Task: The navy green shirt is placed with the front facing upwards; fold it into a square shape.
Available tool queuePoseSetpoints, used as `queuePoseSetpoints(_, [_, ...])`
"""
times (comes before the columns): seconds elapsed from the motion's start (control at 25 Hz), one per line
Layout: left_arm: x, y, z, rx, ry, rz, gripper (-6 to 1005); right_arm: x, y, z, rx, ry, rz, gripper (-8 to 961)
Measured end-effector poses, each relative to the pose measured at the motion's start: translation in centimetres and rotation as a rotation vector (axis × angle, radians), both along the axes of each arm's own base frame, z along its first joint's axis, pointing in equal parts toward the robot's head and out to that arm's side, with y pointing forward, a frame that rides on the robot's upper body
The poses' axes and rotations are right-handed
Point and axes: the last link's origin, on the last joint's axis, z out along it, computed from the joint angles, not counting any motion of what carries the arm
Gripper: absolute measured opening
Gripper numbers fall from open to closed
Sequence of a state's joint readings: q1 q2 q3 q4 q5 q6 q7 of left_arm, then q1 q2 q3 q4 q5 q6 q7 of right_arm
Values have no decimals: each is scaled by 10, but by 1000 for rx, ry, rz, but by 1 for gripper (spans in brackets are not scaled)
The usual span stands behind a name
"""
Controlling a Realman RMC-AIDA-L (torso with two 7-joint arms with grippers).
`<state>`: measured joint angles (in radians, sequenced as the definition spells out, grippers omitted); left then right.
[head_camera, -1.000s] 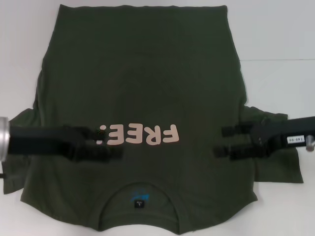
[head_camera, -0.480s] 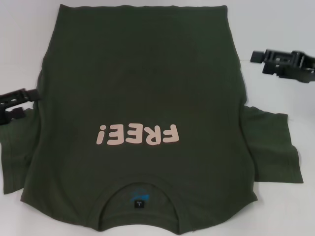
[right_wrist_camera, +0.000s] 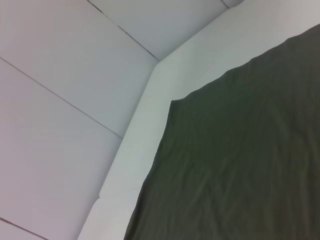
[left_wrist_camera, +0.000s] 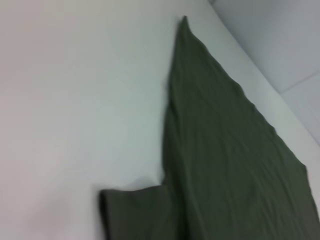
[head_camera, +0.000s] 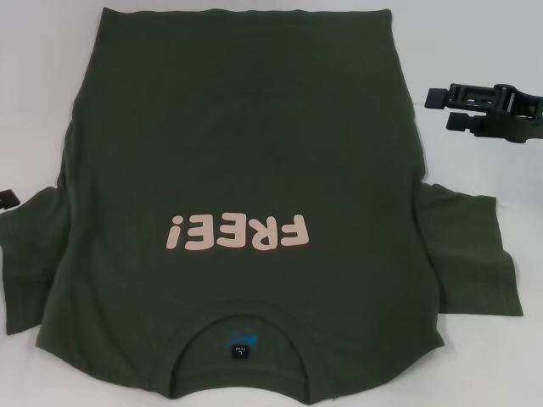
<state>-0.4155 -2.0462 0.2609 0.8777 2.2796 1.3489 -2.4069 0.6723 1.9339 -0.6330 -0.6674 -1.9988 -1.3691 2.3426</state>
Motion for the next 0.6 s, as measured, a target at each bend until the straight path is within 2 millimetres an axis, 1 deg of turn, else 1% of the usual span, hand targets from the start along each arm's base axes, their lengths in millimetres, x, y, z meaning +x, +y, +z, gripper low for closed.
queuePoseSetpoints(0.32, [-13,-6,-7,4,6,55,935,3,-1,1,2,2,-9,858])
queuePoseSetpoints(0.6, [-15,-8,-17,-27,11,66,935,4,-1,2,6,4,-13,858])
